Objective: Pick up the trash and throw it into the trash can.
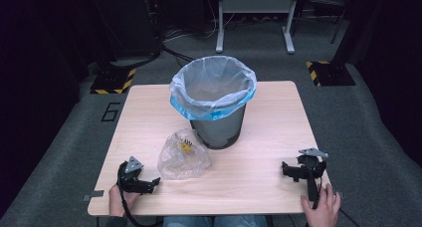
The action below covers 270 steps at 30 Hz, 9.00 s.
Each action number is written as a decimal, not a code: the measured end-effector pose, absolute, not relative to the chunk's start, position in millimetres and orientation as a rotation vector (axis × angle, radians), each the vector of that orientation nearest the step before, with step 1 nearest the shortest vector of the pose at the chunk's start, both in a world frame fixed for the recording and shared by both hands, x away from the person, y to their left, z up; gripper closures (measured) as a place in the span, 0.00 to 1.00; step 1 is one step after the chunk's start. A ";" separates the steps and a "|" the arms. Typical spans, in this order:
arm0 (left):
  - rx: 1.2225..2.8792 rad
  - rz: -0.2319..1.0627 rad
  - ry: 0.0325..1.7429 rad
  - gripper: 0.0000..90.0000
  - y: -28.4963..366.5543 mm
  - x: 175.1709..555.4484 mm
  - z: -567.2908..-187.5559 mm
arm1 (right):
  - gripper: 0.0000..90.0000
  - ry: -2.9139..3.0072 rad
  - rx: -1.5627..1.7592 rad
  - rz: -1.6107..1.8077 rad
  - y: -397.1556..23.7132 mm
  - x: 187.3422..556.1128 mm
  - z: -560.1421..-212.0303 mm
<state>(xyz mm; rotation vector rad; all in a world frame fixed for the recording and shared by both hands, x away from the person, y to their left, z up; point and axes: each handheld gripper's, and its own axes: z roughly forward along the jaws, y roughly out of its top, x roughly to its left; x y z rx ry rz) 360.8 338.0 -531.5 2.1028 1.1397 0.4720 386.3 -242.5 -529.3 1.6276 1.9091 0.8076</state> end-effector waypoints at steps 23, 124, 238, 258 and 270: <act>2.179 0.418 1.158 0.00 337.2 361.7 -524.6 | 0.00 1.908 1.628 0.807 -242.4 386.4 -529.3; 2.400 0.399 0.948 0.92 222.2 423.7 -488.2 | 0.00 1.908 1.628 0.807 -242.4 386.4 -529.3; 2.379 0.301 0.744 0.92 276.4 409.8 -272.5 | 0.00 1.909 1.628 0.810 -242.4 386.4 -529.2; 2.371 0.339 0.650 0.92 245.9 431.2 -214.2 | 0.00 1.910 1.629 0.811 -242.4 386.3 -529.1; 2.381 0.374 0.598 0.92 216.9 456.7 -183.1 | 0.00 1.908 1.630 0.811 -242.3 386.3 -529.2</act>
